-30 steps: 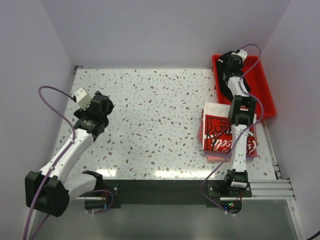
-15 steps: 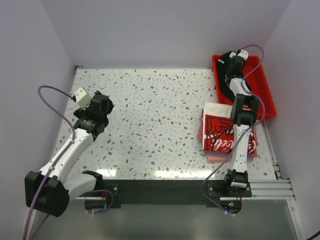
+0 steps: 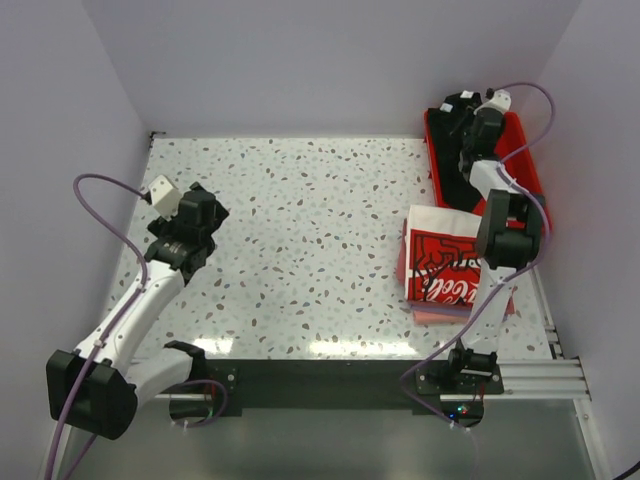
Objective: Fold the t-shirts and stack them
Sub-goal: Grab the tshirt from the pile, then move the tshirt to the center of the board, then flatten the tshirt out
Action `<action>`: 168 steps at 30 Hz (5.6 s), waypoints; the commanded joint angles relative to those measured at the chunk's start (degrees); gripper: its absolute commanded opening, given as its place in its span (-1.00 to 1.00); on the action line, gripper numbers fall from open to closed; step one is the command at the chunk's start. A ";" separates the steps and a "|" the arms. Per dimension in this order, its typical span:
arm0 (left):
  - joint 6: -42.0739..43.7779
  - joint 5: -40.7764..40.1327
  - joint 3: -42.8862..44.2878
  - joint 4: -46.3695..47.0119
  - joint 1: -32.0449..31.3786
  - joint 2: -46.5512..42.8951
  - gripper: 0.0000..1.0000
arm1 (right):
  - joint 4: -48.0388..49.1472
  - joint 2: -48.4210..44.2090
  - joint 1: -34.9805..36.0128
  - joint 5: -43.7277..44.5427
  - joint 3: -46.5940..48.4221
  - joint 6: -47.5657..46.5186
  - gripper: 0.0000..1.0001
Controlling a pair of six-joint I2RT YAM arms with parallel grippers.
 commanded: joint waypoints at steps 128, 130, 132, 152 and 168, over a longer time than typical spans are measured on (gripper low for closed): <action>7.83 34.98 11.17 8.90 11.97 -18.55 -1.00 | -30.86 -57.73 45.94 4.37 -23.08 -21.62 -1.00; 7.92 36.55 13.72 8.54 11.97 -21.90 -1.00 | -31.57 -64.42 45.94 1.91 -23.52 -20.66 -1.00; 8.10 37.61 15.57 7.67 11.97 -26.13 -1.00 | -32.27 -68.38 45.94 -2.64 -23.26 -19.95 -1.00; 10.12 23.30 16.27 -0.57 12.58 6.04 0.51 | -32.82 -56.55 38.32 5.19 -35.72 -11.53 -1.00; 10.03 35.78 -0.15 9.60 1.88 8.75 1.00 | -28.15 -34.91 32.32 -4.16 -37.93 -7.56 -1.00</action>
